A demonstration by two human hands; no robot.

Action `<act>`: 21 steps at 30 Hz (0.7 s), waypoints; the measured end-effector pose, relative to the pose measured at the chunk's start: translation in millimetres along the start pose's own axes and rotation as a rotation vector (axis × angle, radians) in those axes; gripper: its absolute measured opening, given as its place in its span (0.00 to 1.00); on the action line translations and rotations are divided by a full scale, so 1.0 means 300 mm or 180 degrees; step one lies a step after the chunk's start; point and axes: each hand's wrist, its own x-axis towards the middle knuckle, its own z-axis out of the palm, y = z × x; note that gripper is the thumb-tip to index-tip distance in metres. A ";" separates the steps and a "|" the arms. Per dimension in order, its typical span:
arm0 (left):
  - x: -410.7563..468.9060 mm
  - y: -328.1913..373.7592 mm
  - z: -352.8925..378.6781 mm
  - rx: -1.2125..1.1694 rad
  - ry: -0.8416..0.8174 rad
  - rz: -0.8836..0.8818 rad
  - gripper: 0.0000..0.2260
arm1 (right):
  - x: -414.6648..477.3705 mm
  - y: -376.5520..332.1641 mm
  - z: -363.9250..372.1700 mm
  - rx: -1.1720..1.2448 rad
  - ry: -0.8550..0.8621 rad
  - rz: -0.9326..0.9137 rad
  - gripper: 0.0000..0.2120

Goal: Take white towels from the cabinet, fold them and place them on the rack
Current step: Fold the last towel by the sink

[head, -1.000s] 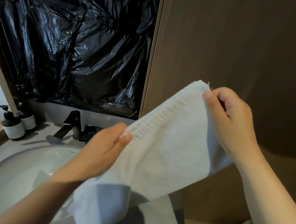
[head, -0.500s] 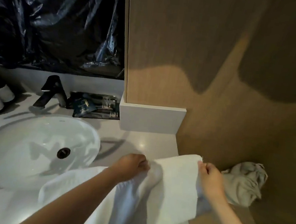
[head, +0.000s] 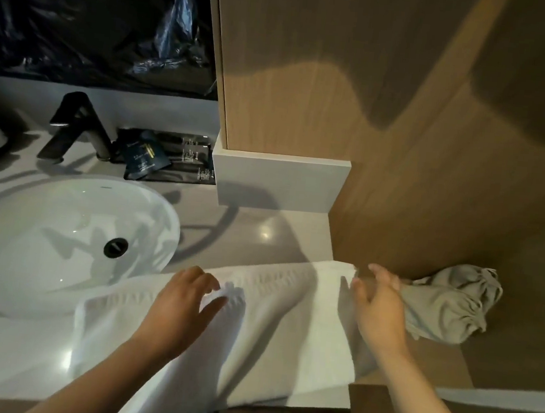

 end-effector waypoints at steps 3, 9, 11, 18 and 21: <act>-0.102 -0.055 -0.005 0.0093 -0.0168 -0.0303 0.09 | -0.054 -0.075 0.048 0.0041 -0.0366 -0.0697 0.15; -0.195 -0.146 -0.019 0.0124 -0.0641 -0.0616 0.17 | -0.135 -0.158 0.182 -0.0176 -0.1368 -0.1022 0.15; -0.214 -0.165 -0.028 -0.0024 -0.0702 -0.0855 0.17 | -0.148 -0.171 0.204 -0.0253 -0.1402 -0.1146 0.14; -0.270 -0.173 -0.056 0.0061 -0.0885 -0.0878 0.21 | -0.173 -0.213 0.247 -0.0641 -0.1820 -0.1694 0.19; -0.280 -0.178 -0.068 0.0500 -0.0971 -0.0847 0.23 | -0.182 -0.228 0.264 -0.0884 -0.2056 -0.1791 0.21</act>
